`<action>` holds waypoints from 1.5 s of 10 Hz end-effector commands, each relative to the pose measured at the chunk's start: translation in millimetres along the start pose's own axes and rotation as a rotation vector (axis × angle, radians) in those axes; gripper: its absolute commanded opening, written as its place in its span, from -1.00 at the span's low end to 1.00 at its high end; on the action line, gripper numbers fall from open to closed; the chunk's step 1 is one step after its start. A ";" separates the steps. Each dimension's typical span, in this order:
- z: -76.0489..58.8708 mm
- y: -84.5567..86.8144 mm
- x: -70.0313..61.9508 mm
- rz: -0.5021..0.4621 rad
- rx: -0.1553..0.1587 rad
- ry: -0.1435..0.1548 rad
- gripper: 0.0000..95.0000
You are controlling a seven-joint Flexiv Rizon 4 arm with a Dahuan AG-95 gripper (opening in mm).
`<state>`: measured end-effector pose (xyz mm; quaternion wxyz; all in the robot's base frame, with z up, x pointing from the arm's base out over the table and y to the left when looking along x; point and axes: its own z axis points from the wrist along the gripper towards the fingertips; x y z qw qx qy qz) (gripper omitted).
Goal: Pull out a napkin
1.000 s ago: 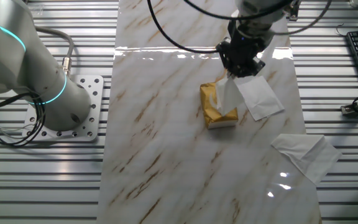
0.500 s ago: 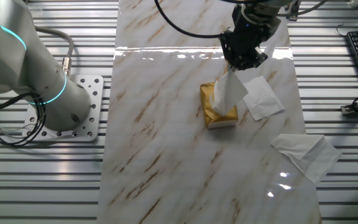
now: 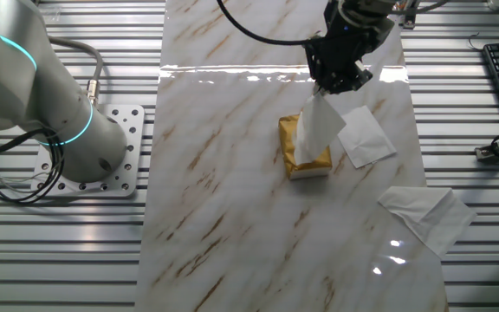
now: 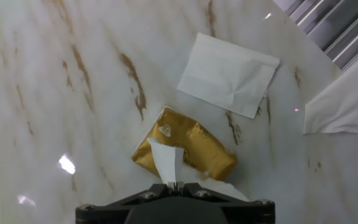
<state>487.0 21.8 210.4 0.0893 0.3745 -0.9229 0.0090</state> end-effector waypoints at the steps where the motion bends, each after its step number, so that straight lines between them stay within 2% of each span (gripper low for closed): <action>1: 0.0 -0.4 1.9 -0.004 0.003 -0.002 -1.00; 7: -5.7 -1.6 9.5 -0.019 0.004 0.008 -1.00; 9: -7.9 -2.3 8.2 -0.029 0.006 0.008 -1.00; 11: -14.3 -3.7 4.3 -0.031 0.011 0.023 -1.00; 15: -14.8 -3.8 0.4 -0.044 0.013 0.009 -1.00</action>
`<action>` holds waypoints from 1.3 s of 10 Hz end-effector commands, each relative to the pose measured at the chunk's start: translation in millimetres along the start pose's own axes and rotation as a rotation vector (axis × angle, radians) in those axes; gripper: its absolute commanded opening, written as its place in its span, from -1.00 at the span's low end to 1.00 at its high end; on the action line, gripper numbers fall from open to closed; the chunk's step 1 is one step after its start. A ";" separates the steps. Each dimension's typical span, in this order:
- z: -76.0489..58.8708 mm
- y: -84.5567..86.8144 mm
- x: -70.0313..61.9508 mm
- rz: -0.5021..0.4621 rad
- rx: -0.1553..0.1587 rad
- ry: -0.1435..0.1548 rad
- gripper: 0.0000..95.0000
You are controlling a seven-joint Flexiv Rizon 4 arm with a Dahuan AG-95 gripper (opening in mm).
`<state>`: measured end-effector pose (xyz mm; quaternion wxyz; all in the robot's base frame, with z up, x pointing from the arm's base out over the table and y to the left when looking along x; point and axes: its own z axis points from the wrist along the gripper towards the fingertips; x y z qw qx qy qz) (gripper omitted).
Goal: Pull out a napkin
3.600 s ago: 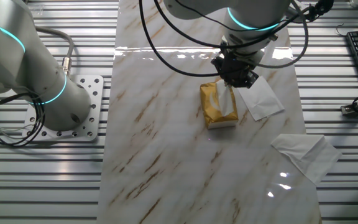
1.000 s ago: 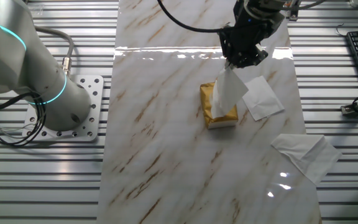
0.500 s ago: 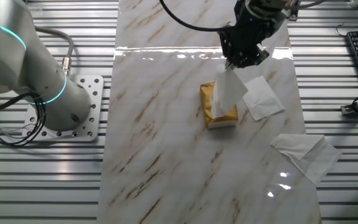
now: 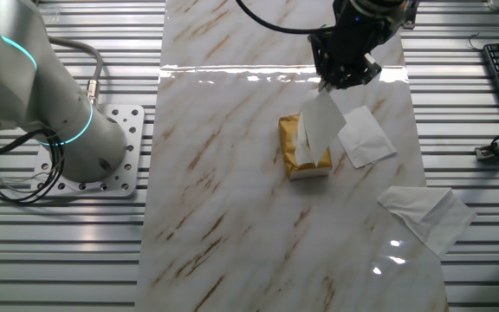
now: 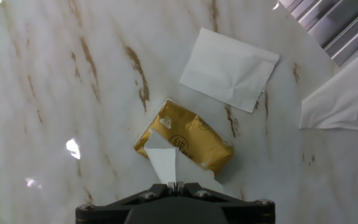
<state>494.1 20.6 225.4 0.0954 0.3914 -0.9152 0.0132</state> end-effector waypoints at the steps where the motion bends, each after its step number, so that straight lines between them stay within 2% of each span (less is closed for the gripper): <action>1: 1.6 1.3 0.9 -0.019 0.009 -0.011 -1.00; 3: 5.2 1.9 -5.9 -0.034 0.011 -0.029 -1.00; 9: 8.8 4.2 -30.1 -0.030 0.017 -0.032 -1.00; 13: 4.8 3.2 -39.7 -0.040 0.013 -0.040 -1.00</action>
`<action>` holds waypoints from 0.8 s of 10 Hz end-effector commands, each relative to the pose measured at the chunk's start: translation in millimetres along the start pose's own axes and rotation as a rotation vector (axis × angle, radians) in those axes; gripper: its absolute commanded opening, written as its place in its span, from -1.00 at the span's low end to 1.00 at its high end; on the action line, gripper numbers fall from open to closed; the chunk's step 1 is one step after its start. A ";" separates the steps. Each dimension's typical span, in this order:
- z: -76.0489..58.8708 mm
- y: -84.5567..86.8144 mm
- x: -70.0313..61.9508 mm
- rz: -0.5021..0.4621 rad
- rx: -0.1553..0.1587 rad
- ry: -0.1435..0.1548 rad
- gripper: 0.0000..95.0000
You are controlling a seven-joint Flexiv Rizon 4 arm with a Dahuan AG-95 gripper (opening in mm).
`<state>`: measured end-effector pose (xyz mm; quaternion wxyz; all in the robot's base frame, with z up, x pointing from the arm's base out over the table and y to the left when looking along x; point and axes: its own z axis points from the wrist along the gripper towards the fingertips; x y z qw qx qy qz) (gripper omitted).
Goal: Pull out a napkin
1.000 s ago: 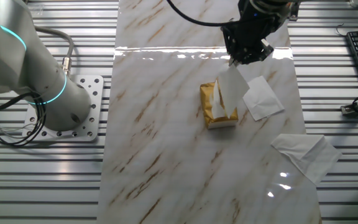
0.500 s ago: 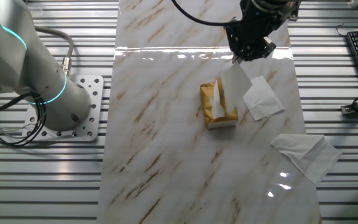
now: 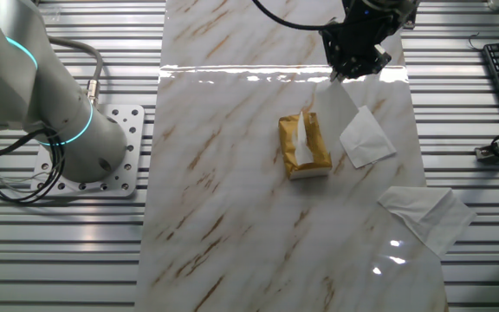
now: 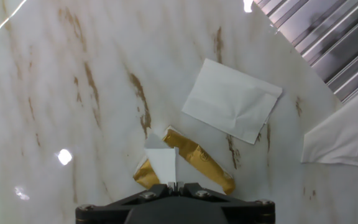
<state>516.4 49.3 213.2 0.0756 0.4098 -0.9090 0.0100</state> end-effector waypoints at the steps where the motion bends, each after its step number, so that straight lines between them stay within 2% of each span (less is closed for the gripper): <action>1: -1.9 -0.6 -4.3 -0.002 -0.001 -0.002 -1.00; 4: -6.1 -2.3 -18.4 -0.003 -0.001 -0.002 -1.00; 8: -4.0 -4.6 -32.0 -0.004 0.006 -0.012 -1.00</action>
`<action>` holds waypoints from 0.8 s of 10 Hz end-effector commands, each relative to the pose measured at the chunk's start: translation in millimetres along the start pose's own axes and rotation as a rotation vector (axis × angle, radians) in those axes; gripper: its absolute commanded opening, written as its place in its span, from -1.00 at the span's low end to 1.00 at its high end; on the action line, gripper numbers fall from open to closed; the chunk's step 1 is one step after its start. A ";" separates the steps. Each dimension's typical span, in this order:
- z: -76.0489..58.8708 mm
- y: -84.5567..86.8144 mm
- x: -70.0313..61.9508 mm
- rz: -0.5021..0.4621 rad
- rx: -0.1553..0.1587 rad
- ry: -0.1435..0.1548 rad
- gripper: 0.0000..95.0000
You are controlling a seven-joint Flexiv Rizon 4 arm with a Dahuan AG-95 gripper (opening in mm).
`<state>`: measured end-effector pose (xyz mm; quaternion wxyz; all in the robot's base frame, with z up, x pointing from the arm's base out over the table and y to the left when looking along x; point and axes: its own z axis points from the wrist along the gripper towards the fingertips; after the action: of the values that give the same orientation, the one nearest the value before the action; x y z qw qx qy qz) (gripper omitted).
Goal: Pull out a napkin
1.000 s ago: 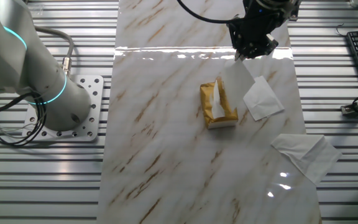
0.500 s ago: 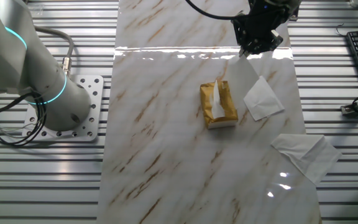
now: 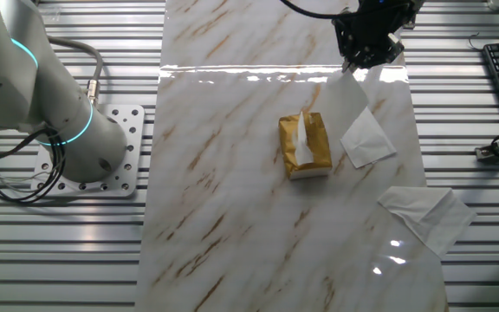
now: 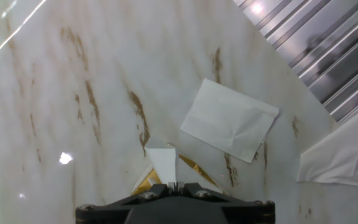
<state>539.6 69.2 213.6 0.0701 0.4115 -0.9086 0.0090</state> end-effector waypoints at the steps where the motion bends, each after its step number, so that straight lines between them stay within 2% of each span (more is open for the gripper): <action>1: 1.0 -1.9 -6.2 0.000 0.001 -0.002 -1.00; 4: 1.6 -8.5 -27.5 0.002 0.000 -0.001 -1.00; 8: 10.1 -13.8 -38.7 0.003 0.005 -0.018 -1.00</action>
<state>572.5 87.7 196.9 0.0579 0.4109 -0.9098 0.0078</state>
